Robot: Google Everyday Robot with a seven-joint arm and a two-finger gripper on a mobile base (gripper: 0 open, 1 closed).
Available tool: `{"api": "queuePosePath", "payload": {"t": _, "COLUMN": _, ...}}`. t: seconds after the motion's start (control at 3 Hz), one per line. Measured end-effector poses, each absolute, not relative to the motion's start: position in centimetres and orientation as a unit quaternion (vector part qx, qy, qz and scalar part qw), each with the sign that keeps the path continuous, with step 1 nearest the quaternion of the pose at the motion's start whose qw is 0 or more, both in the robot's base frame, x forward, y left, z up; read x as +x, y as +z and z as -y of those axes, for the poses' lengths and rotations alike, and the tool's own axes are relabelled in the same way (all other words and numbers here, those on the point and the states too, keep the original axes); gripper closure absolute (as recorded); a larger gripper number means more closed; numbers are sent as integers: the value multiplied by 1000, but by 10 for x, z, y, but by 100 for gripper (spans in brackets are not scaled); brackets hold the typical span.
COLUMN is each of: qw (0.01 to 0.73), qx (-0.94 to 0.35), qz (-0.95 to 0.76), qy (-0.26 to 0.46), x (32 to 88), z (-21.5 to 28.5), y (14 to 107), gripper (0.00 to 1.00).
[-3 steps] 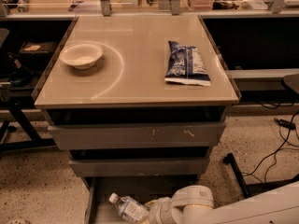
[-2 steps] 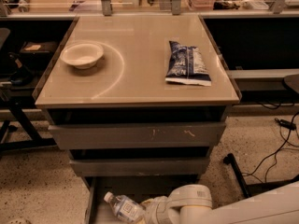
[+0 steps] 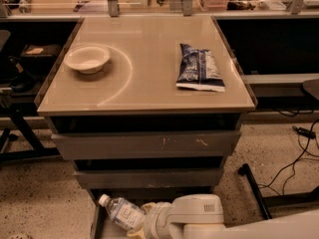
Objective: Pick blue plastic bottle from bottom drawer and place on counter
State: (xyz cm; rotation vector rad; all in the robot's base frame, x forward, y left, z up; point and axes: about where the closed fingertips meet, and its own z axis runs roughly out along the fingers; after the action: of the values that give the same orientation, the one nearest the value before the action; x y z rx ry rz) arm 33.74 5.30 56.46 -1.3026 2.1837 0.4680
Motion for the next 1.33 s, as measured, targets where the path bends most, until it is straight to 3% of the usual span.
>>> {"api": "queuePosePath", "payload": {"t": 0.33, "qw": 319, "qx": -498, "qz": -796, "qy": 128, "x": 357, "z": -62, "y": 621, "gripper": 100}}
{"api": "queuePosePath", "payload": {"t": 0.67, "qw": 320, "qx": -498, "qz": -796, "qy": 129, "x": 356, "z": -63, "y": 622, "gripper": 100}}
{"api": "queuePosePath", "payload": {"t": 1.33, "qw": 392, "qx": -492, "qz": -772, "qy": 91, "x": 377, "z": -68, "y": 696, "gripper": 100}}
